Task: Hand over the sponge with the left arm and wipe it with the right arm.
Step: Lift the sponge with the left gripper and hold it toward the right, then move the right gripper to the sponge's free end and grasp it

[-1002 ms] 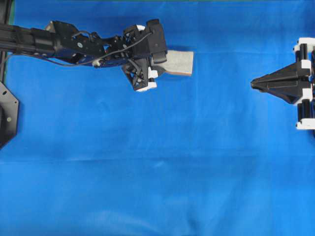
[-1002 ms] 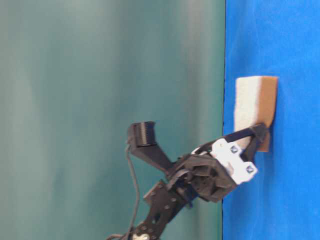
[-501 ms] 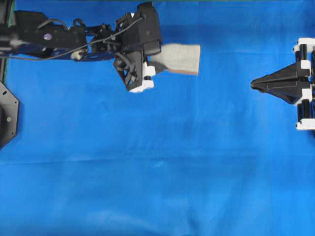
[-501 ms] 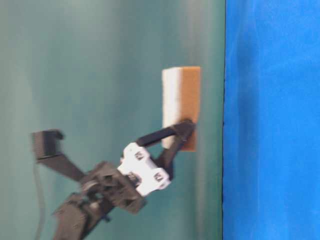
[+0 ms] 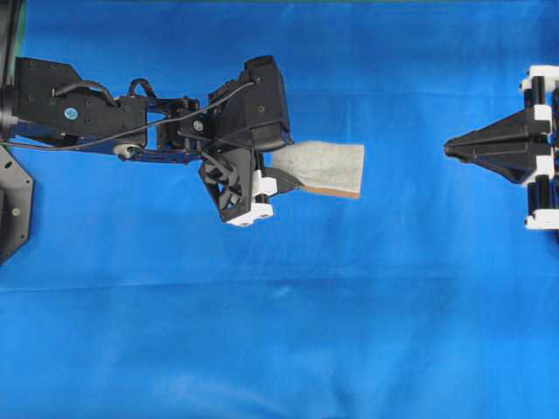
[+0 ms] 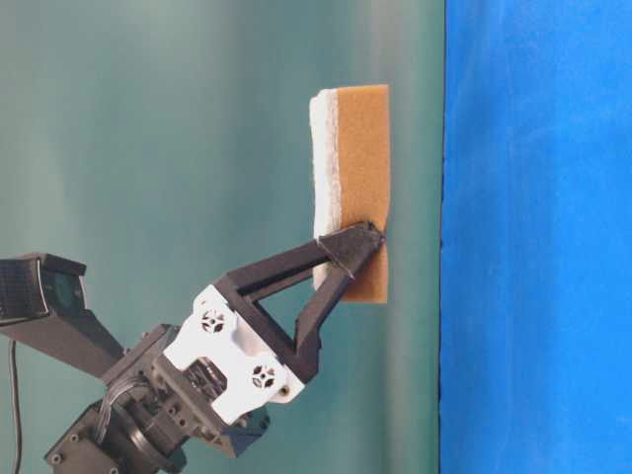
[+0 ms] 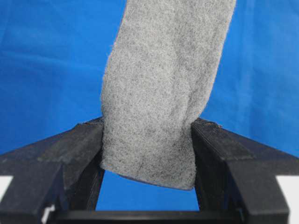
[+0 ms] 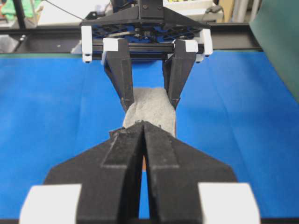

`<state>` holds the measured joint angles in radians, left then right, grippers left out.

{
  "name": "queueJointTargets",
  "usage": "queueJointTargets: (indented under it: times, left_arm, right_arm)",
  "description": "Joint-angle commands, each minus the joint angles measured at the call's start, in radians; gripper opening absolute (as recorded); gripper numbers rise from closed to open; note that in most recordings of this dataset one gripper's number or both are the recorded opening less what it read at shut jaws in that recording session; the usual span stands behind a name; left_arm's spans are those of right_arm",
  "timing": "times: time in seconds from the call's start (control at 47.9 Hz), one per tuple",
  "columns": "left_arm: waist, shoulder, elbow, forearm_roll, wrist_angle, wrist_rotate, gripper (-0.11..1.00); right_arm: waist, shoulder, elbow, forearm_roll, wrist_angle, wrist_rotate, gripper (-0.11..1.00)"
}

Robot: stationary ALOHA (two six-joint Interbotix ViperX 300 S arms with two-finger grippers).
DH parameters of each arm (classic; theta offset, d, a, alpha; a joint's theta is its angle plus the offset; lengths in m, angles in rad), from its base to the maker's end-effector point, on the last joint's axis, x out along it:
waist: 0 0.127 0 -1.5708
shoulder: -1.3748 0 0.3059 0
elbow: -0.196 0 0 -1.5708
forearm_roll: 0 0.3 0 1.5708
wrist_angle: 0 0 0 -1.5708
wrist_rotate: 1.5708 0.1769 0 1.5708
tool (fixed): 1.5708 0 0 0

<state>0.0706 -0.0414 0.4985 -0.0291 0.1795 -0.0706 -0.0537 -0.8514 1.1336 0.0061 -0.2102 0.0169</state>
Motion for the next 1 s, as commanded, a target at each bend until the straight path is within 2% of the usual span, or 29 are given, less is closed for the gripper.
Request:
queueJointTargets:
  times: [0.0,0.271,0.438,0.48,0.647,0.689,0.73,0.981]
  left_arm:
    - [-0.006,-0.029,-0.021,-0.002,-0.003,-0.002,0.47]
    - [-0.006,-0.029,-0.02,-0.002,0.002,0.0,0.47]
    - [-0.006,-0.029,-0.02,-0.002,0.002,0.003,0.47]
    - [-0.006,-0.029,-0.02,-0.002,0.002,0.003,0.47]
    - [-0.006,-0.029,-0.02,-0.002,0.002,0.0,0.47]
    - [-0.006,-0.028,-0.02,-0.002,0.002,0.0,0.47]
    - [-0.006,-0.029,-0.02,-0.002,0.002,0.0,0.47]
    - [-0.006,-0.028,-0.021,-0.002,0.002,-0.003,0.47]
  right_arm:
    - [0.002,0.018,-0.035,0.003,-0.002,0.011,0.0]
    - [0.051,0.106,-0.098,0.002,0.003,0.035,0.0]
    - [0.054,0.175,-0.141,0.003,0.003,0.04,0.01]
    - [0.054,0.195,-0.152,0.005,0.003,0.04,0.07]
    - [0.052,0.284,-0.192,0.021,0.012,0.04,0.56]
    - [0.054,0.304,-0.199,0.023,0.014,0.04,0.66]
    - [0.052,0.322,-0.21,0.026,0.014,0.04,0.72]
    - [0.032,0.41,-0.258,0.035,0.018,0.04,0.74]
